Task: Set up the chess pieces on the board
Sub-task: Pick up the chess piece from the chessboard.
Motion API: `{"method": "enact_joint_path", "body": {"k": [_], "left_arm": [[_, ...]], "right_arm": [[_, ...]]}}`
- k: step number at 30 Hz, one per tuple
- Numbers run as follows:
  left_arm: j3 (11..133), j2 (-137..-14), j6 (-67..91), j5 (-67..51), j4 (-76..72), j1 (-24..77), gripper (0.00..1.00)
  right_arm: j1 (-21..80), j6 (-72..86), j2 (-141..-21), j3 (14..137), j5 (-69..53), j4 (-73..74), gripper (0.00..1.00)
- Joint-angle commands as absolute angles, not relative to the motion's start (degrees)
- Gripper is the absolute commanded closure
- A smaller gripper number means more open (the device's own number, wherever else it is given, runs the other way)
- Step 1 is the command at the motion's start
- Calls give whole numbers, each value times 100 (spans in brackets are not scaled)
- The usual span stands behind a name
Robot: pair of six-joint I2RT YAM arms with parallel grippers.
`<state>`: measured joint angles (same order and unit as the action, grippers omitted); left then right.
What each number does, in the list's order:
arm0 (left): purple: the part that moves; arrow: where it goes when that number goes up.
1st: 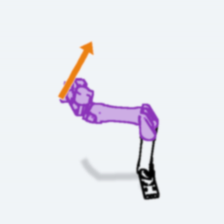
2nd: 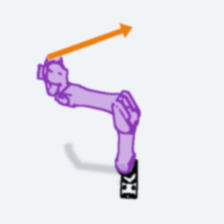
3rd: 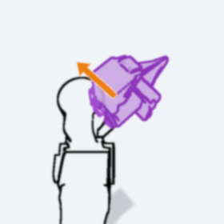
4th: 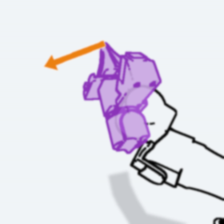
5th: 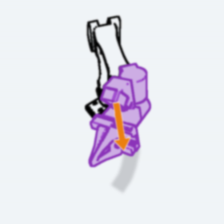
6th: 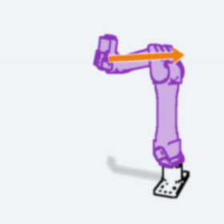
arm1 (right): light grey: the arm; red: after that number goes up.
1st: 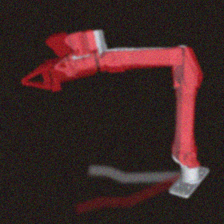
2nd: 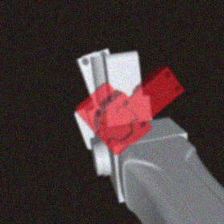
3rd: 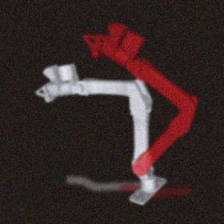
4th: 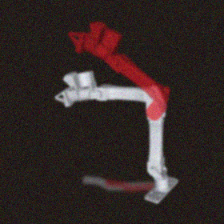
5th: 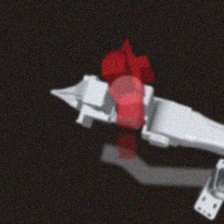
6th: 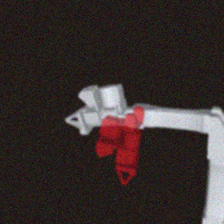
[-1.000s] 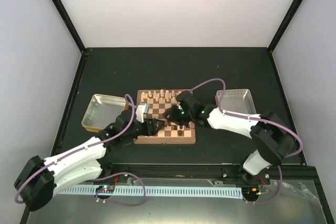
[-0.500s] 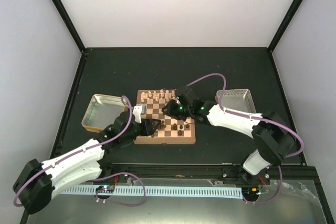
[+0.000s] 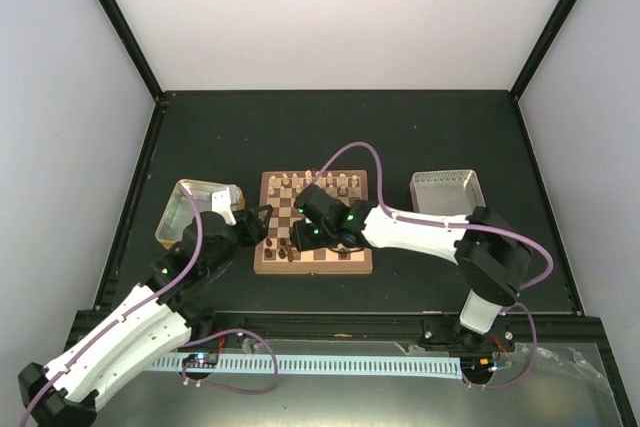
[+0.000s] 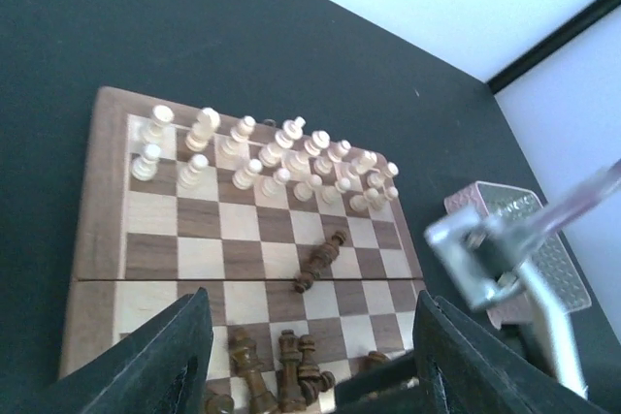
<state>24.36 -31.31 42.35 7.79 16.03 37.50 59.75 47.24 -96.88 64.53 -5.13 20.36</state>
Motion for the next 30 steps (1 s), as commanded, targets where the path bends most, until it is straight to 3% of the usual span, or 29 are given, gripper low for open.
{"method": "enact_joint_path", "body": {"k": [1,7,14,30], "left_arm": [[2812,-3050,4162,908,2313,3426,41],[2841,-3059,4183,549,2362,3089,41],[2782,-3025,4194,294,2367,2850,41],[2707,-2991,4183,116,2336,2725,41]], "right_arm": [[6224,4142,-10120,6881,-360,2609,66],[6344,3876,-10638,7338,-429,2967,66],[6363,3692,-10869,7559,-426,3275,75],[6369,3659,-10993,7684,-350,3394,74]]}}
